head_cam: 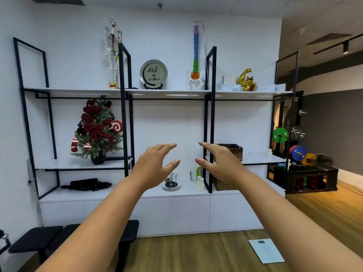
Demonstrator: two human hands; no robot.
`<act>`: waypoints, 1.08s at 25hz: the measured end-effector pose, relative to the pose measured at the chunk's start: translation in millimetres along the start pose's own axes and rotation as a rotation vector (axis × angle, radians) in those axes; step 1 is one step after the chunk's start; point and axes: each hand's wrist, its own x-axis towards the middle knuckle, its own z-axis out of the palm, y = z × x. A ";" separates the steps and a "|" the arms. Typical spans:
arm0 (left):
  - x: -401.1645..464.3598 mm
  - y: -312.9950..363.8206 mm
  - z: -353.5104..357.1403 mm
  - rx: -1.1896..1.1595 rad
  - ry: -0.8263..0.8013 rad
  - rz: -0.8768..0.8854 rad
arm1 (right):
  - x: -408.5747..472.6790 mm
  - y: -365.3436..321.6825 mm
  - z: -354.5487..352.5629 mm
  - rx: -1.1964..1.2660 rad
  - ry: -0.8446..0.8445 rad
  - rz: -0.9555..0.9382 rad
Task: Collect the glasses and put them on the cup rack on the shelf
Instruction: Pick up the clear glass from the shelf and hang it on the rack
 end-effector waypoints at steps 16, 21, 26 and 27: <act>13.2 81.6 103.4 -0.022 -0.094 -0.047 | -53.1 116.6 -35.9 -0.133 -0.054 0.027; 36.5 155.3 176.9 -0.053 -0.107 -0.062 | -72.6 208.9 -78.7 -0.142 -0.080 0.033; 64.7 218.9 243.4 -0.081 -0.112 -0.060 | -95.2 295.1 -117.2 -0.150 -0.094 0.047; 71.4 233.0 257.4 -0.091 -0.116 -0.058 | -99.3 313.3 -124.3 -0.156 -0.097 0.054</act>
